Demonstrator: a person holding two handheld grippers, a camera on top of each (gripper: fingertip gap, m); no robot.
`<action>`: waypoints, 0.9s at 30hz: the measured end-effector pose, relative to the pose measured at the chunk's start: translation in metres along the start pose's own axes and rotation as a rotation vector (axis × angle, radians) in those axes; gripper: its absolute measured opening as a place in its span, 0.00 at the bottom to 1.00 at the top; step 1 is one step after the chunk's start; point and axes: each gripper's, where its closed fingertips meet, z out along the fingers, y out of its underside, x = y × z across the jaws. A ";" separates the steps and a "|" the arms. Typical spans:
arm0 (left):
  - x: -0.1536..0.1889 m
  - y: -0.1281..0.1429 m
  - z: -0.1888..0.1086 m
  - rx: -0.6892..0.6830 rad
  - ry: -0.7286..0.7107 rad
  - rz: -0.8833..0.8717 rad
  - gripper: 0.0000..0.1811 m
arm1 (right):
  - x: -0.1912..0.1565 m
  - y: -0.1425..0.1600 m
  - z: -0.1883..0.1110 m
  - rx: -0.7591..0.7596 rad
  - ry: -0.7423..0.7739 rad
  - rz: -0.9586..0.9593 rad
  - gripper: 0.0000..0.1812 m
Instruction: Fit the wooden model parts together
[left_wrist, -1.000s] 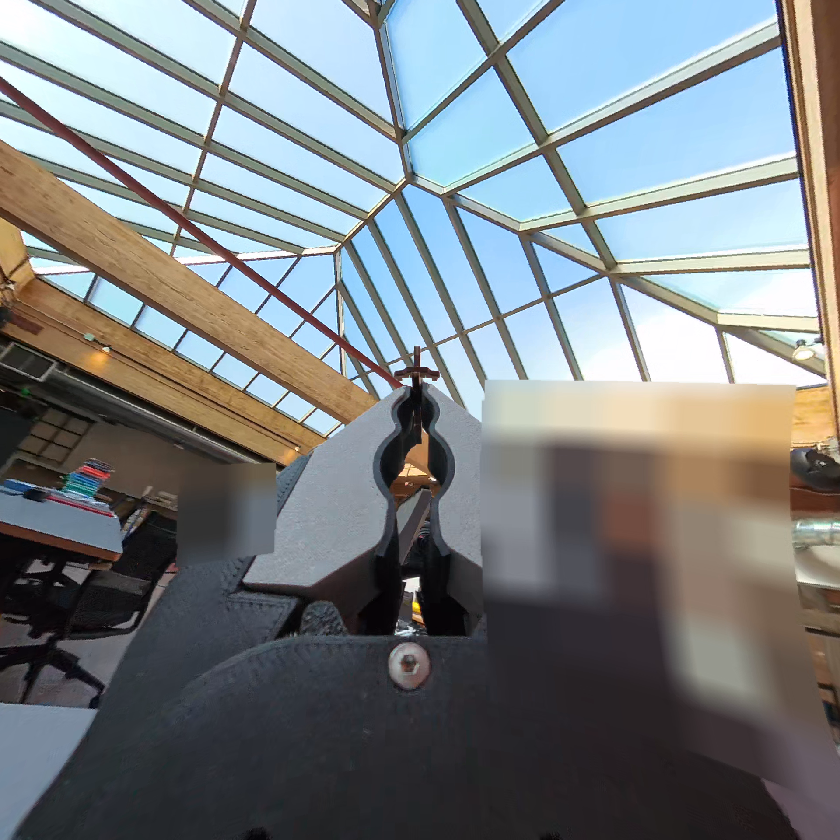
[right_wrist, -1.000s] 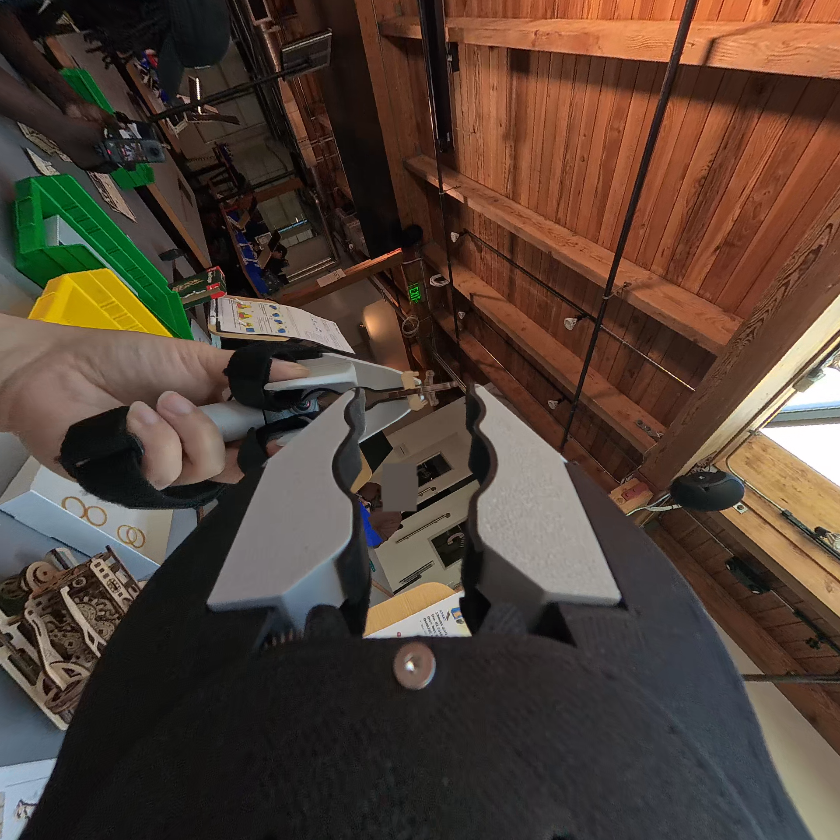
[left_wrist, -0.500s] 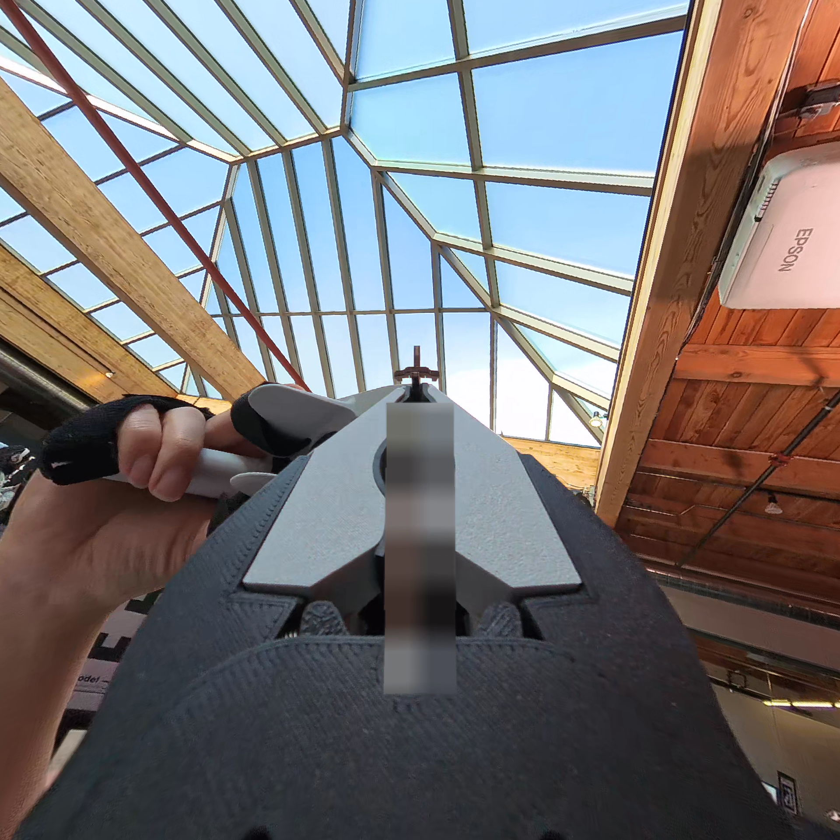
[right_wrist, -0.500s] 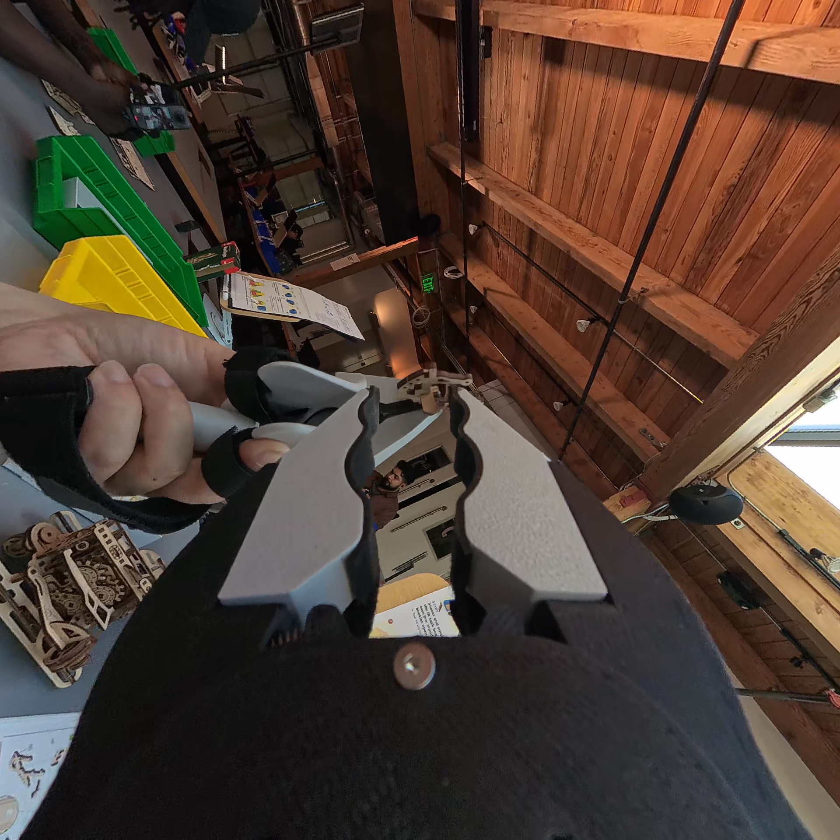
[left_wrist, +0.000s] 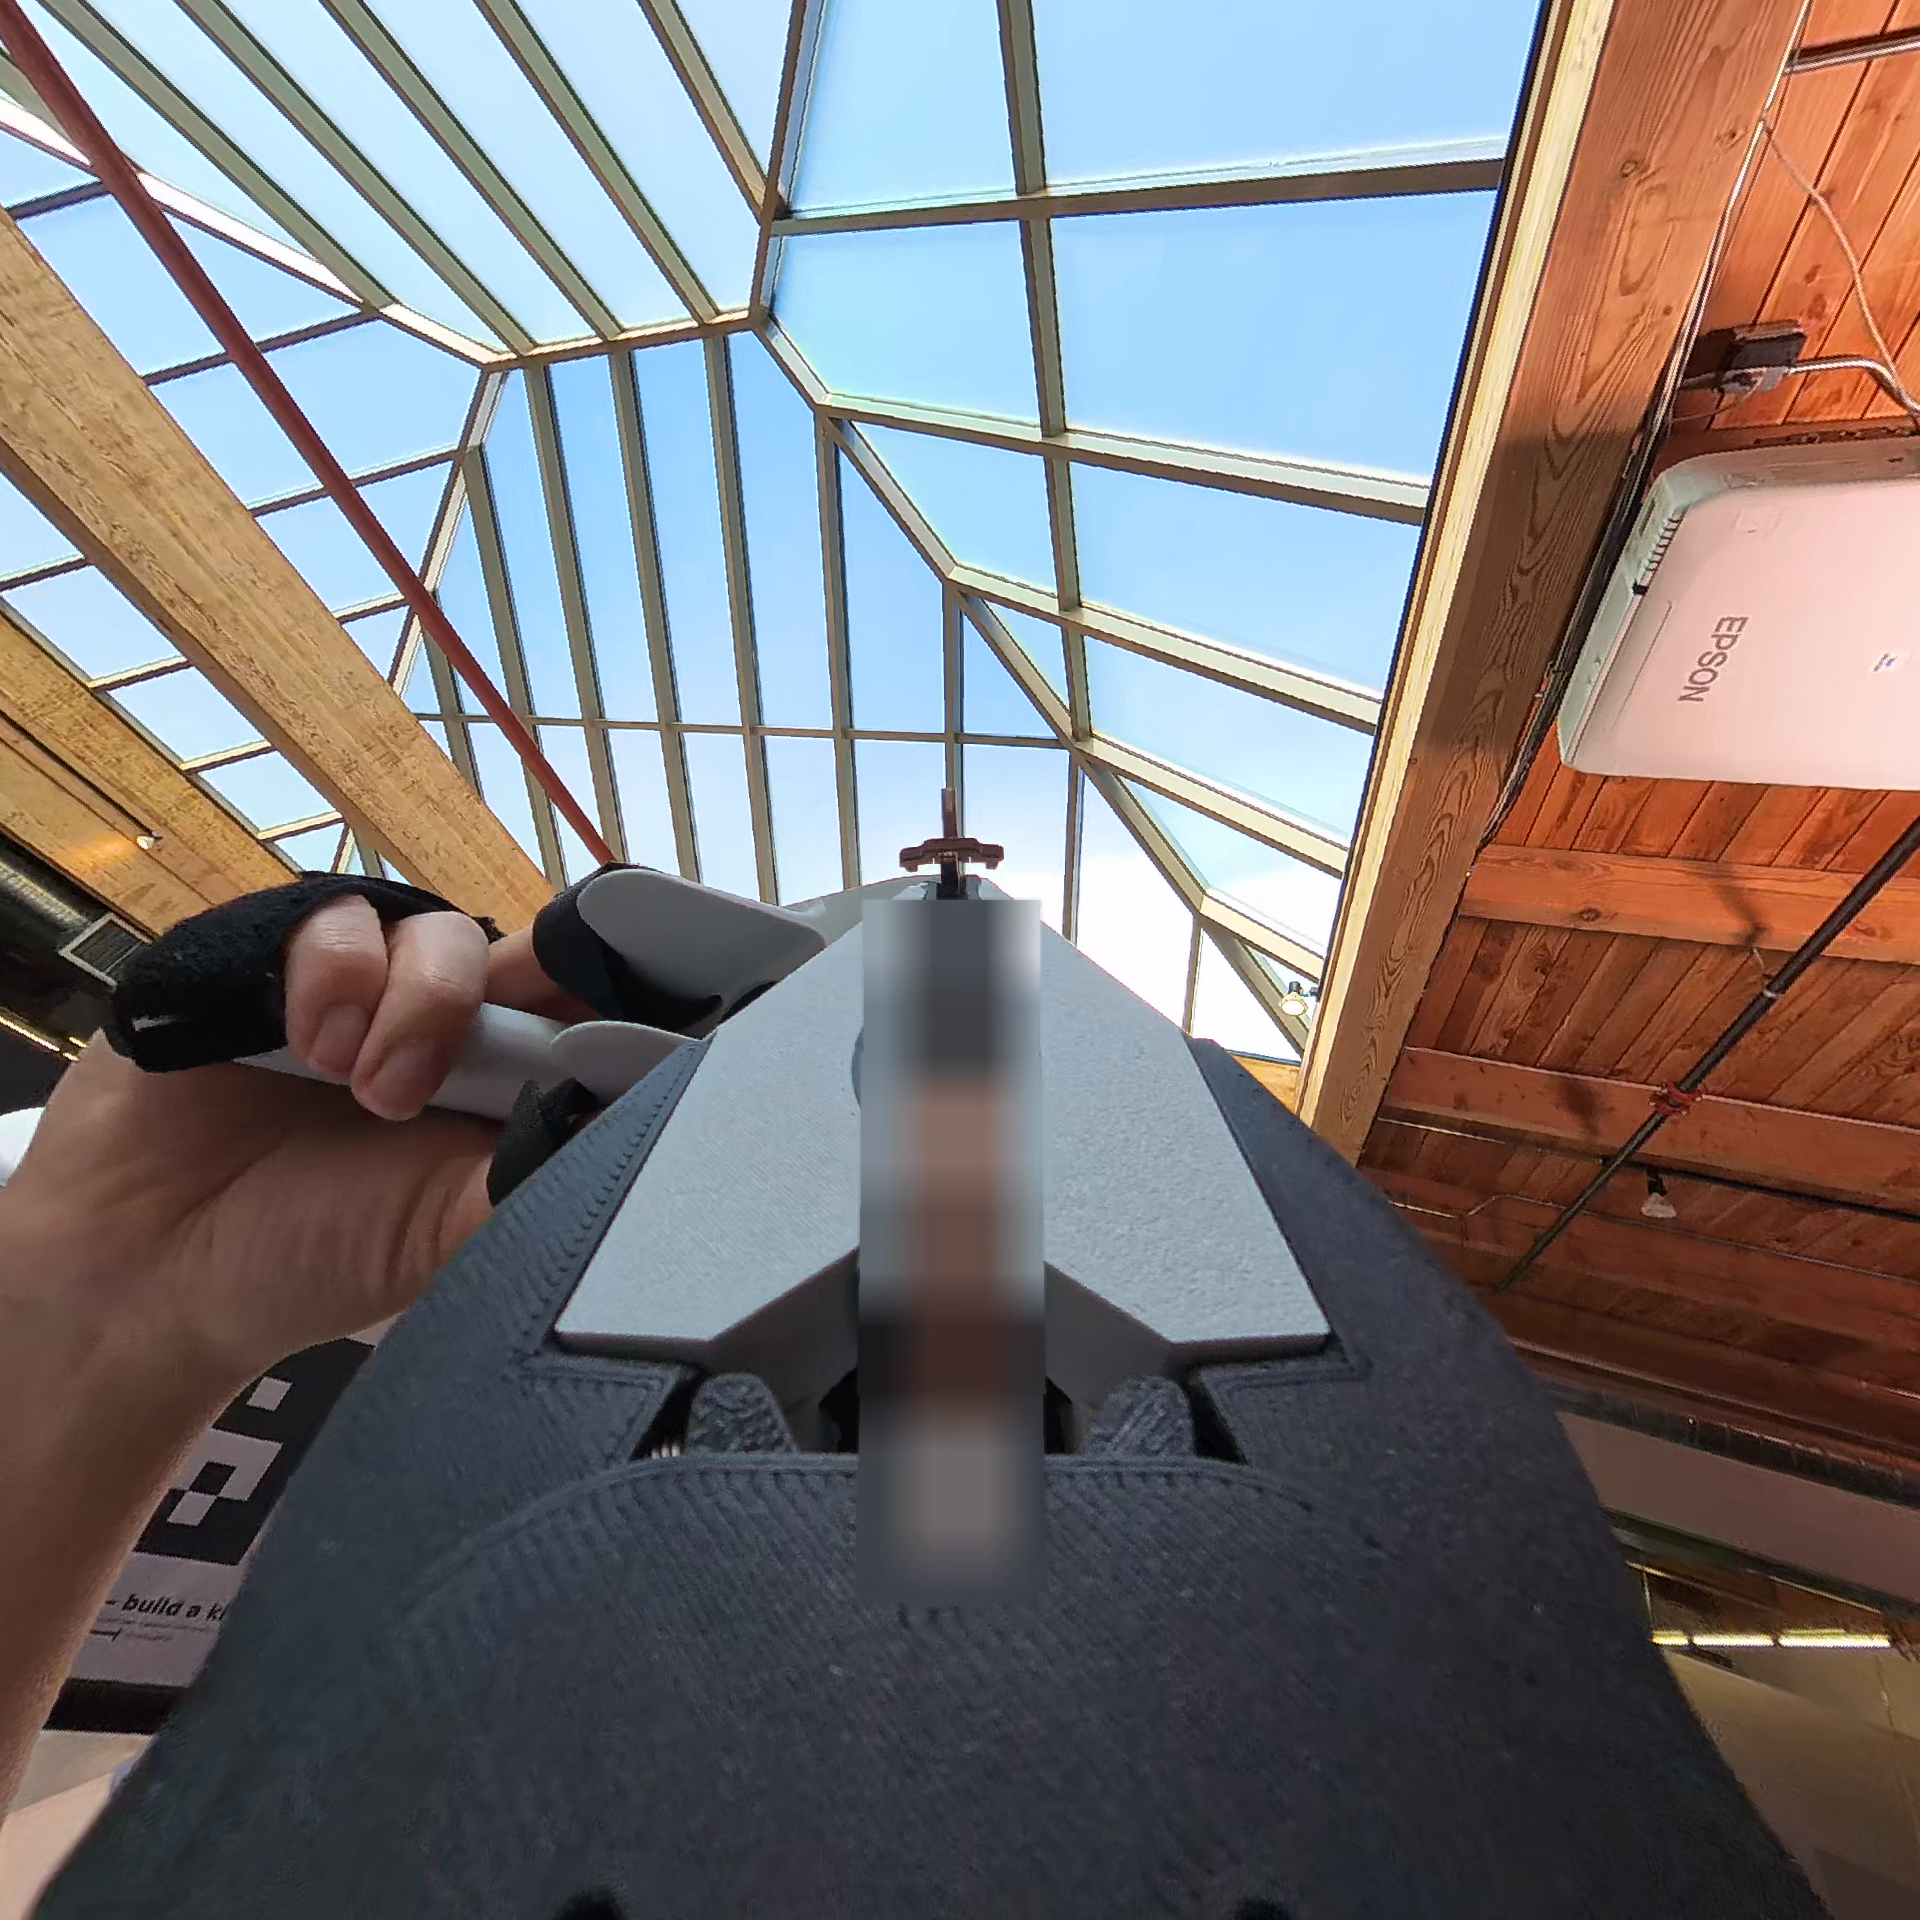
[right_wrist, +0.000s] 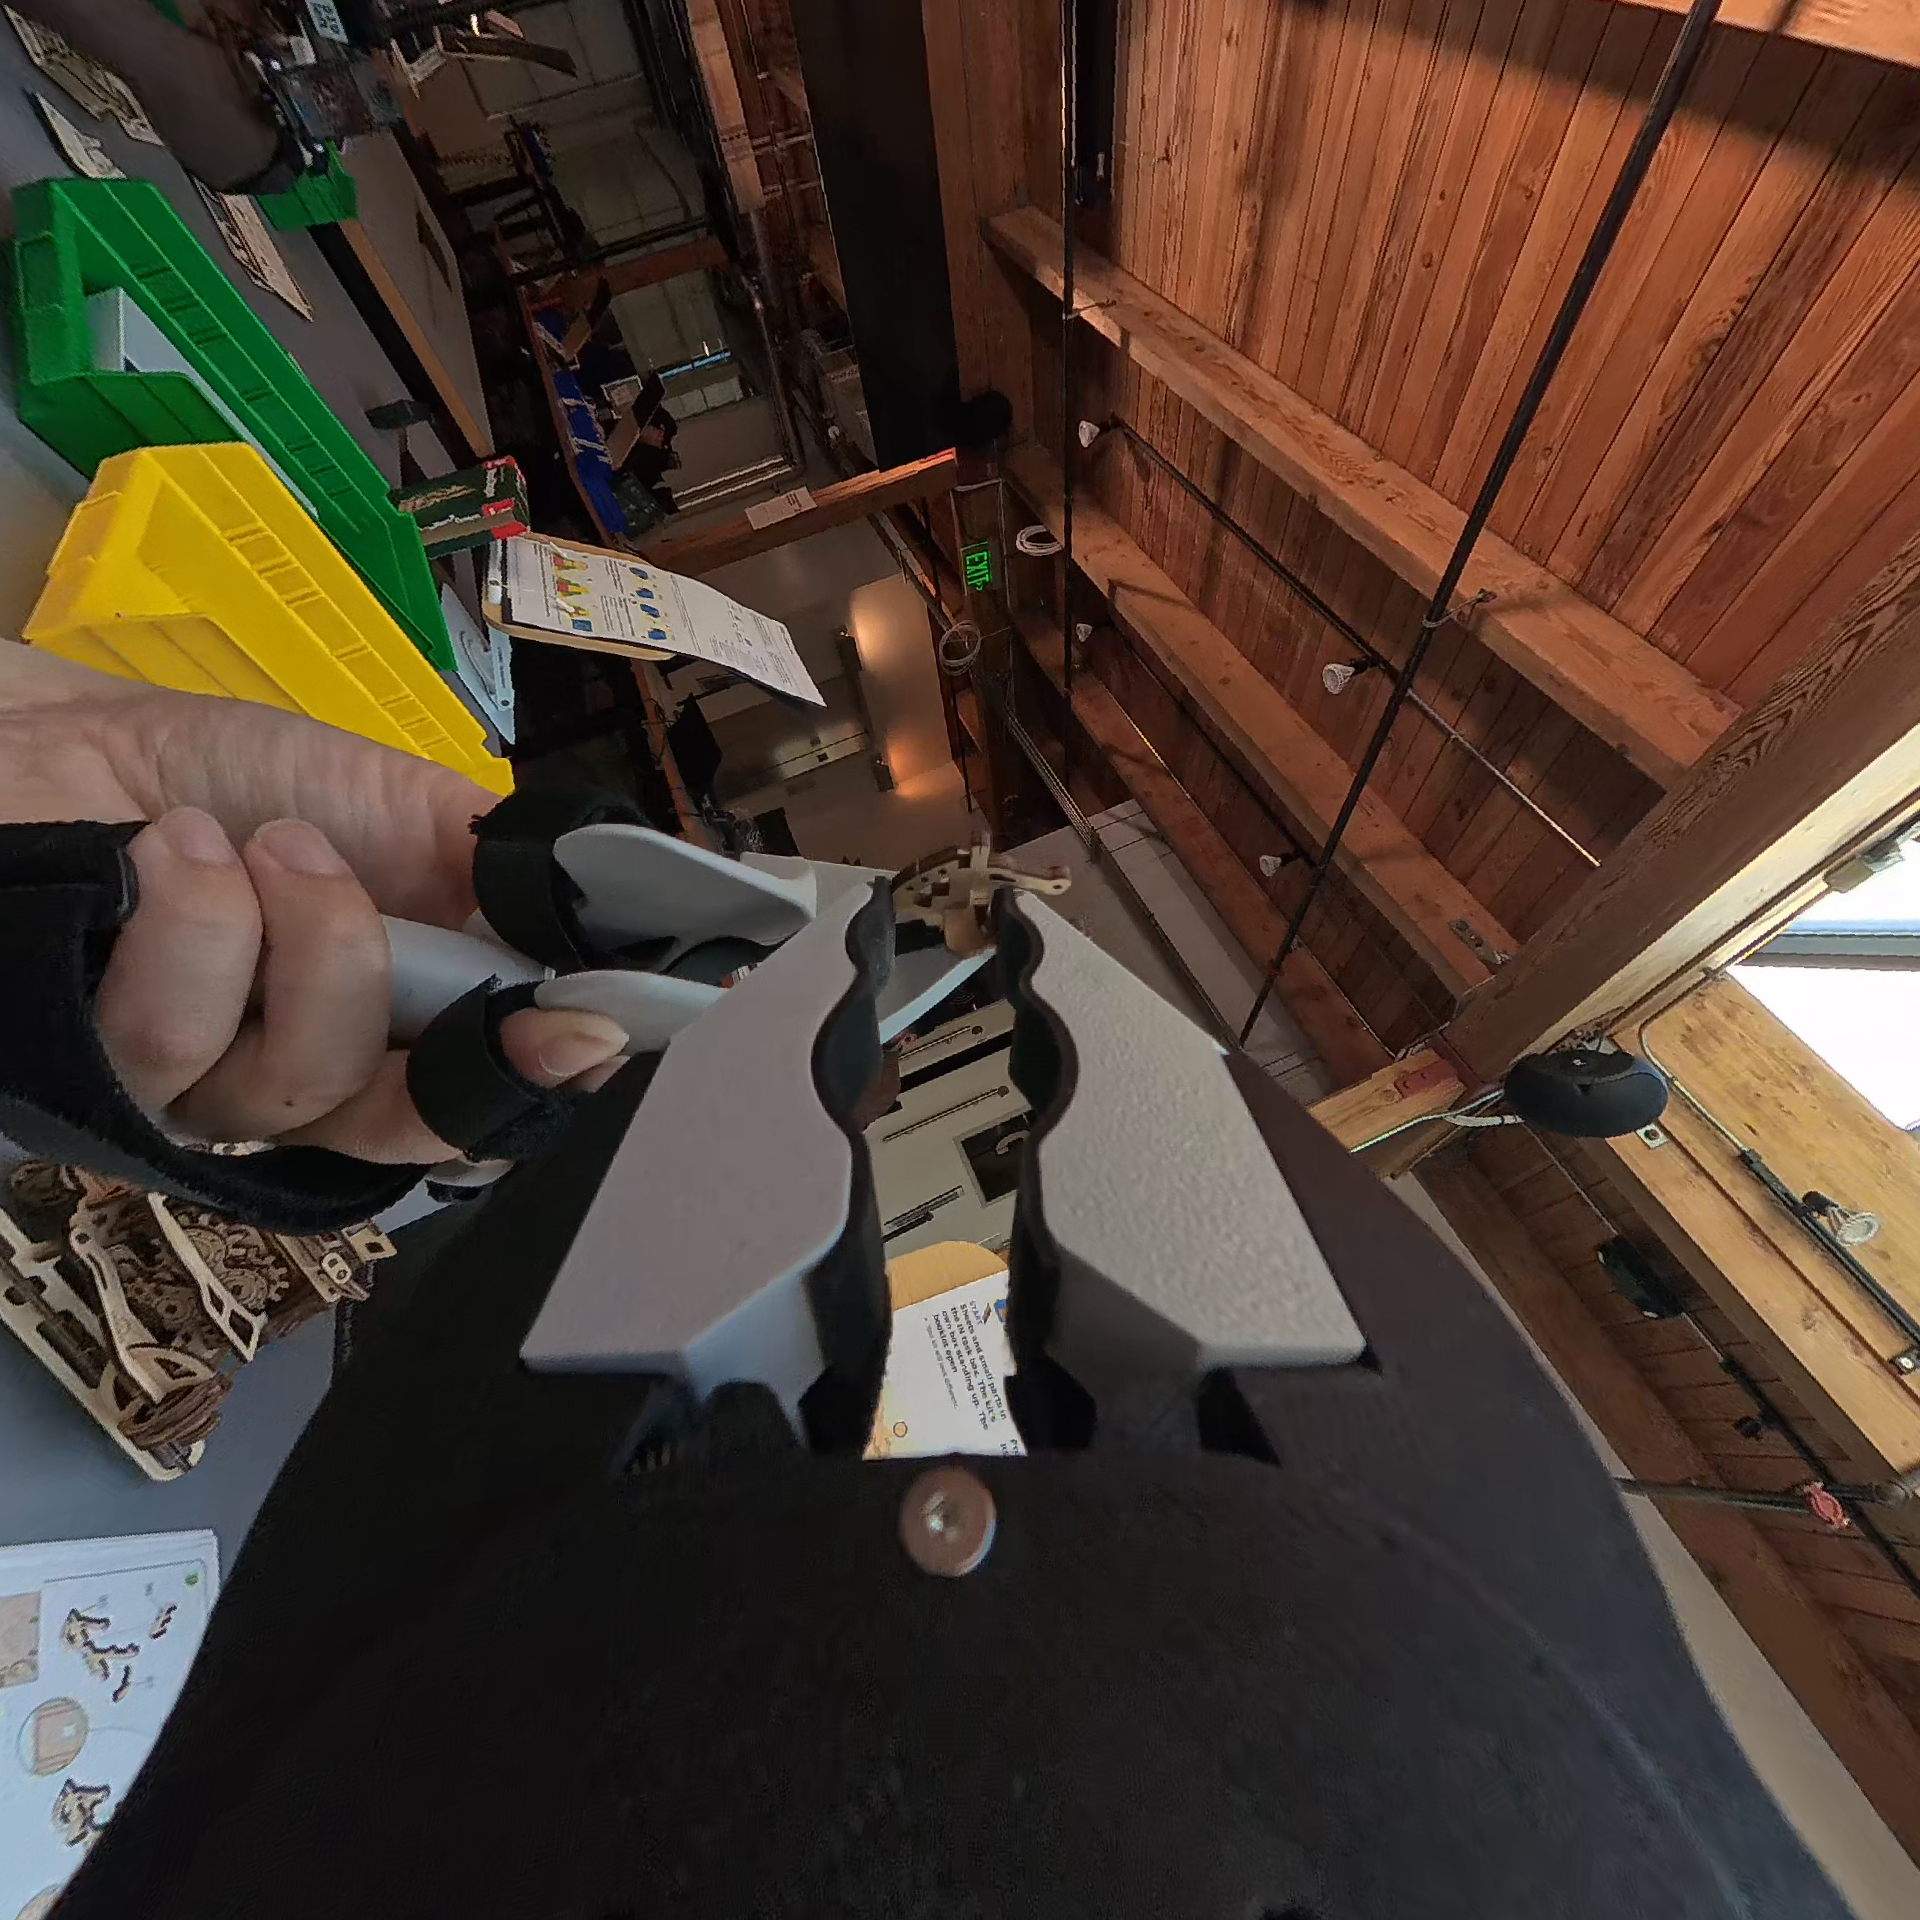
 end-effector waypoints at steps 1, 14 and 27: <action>0.000 -0.001 -0.001 0.006 -0.005 0.008 0.00 | 0.000 0.001 0.000 -0.006 0.002 -0.002 0.09; -0.006 -0.011 -0.008 0.055 -0.072 0.056 0.00 | -0.003 0.015 0.003 -0.029 -0.021 -0.001 0.09; -0.007 -0.014 -0.011 0.061 -0.119 0.107 0.00 | -0.003 0.018 0.004 0.002 -0.010 0.042 0.08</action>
